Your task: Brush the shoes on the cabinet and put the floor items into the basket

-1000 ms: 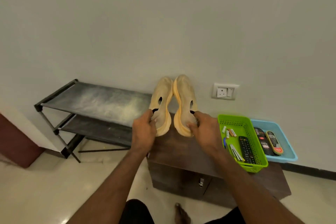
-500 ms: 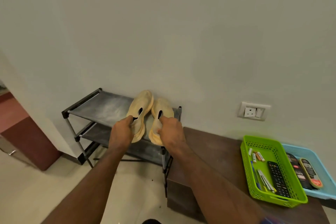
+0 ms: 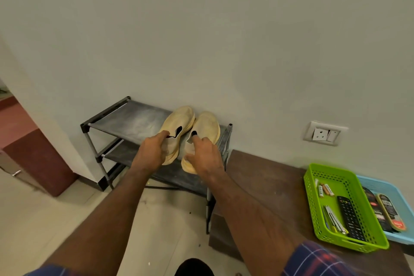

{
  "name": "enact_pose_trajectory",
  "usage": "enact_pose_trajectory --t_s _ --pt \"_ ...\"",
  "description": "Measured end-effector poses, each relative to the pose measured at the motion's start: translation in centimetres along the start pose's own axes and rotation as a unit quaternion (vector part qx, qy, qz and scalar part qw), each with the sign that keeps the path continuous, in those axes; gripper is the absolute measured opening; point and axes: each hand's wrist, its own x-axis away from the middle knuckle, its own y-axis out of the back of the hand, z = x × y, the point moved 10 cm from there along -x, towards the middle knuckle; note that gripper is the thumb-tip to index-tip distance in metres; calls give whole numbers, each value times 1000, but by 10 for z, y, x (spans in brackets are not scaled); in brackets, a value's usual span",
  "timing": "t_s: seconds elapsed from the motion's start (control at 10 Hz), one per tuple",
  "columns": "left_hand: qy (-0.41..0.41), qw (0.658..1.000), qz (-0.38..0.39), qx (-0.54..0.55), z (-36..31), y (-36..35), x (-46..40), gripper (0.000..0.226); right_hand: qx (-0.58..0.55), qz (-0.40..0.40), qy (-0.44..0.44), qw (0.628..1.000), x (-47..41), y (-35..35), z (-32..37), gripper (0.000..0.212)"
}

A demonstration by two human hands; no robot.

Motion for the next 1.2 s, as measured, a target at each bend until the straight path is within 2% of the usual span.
enact_pose_trajectory --t_s 0.1,0.2,0.3,0.5,0.7,0.9,1.1,1.2 --pt "6 999 -42 -20 -9 17 11 38 21 -20 10 1000 11 19 -5 44" --pt "10 992 -123 14 -36 48 25 22 56 -37 9 998 24 56 -20 37" --pt "-4 991 -134 19 -76 63 36 19 83 -58 -9 995 40 106 -41 28" --pt "-86 986 -133 44 -185 76 63 21 159 -122 -33 979 86 220 -66 17" --pt "-196 975 -103 27 -315 73 86 23 172 -187 -73 965 130 299 -105 12" --pt "-204 975 -88 -3 -368 43 76 25 166 -189 -92 963 136 313 -153 14" --pt "-194 979 -49 -45 -386 -18 27 25 177 -174 -91 964 92 306 -213 14" --pt "-181 982 -31 -30 -405 -24 4 25 188 -185 -70 962 76 323 -228 19"
